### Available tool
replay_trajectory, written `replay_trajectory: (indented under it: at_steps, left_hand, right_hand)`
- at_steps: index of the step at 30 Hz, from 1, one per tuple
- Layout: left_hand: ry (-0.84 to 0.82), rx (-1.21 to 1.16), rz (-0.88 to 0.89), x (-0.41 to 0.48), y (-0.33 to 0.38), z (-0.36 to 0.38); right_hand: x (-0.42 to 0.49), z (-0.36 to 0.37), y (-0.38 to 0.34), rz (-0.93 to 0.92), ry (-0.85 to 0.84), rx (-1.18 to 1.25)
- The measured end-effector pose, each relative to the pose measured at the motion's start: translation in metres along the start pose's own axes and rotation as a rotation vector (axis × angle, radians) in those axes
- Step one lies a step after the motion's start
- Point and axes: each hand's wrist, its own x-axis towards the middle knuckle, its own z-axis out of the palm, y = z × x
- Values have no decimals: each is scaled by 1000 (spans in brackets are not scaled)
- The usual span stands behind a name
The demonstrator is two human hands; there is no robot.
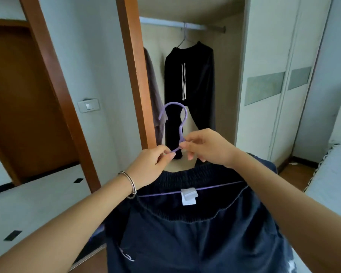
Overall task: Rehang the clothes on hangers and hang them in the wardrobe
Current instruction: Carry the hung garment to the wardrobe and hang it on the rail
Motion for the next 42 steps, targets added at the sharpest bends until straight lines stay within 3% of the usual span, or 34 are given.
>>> replay_trajectory:
  at_steps: [4, 9, 15, 24, 32, 38, 42]
  left_hand:
    - [41, -142, 67, 56, -1, 20]
    - [-35, -279, 182, 121, 10, 62]
    - [-161, -328, 267, 198, 8, 100]
    - [-136, -432, 442, 315, -6, 105]
    - [-38, -480, 430, 376, -20, 123]
    - [17, -595, 397, 427, -25, 129]
    - [91, -593, 320, 472, -37, 136]
  right_hand:
    - [16, -27, 33, 63, 39, 10]
    - [19, -71, 78, 227, 21, -104]
    - [40, -88, 123, 249, 283, -248]
    - [131, -126, 140, 243, 443, -452]
    - [183, -132, 167, 278, 548, -396]
    - [233, -145, 192, 189, 503, -274]
    - [269, -177, 213, 169, 317, -243]
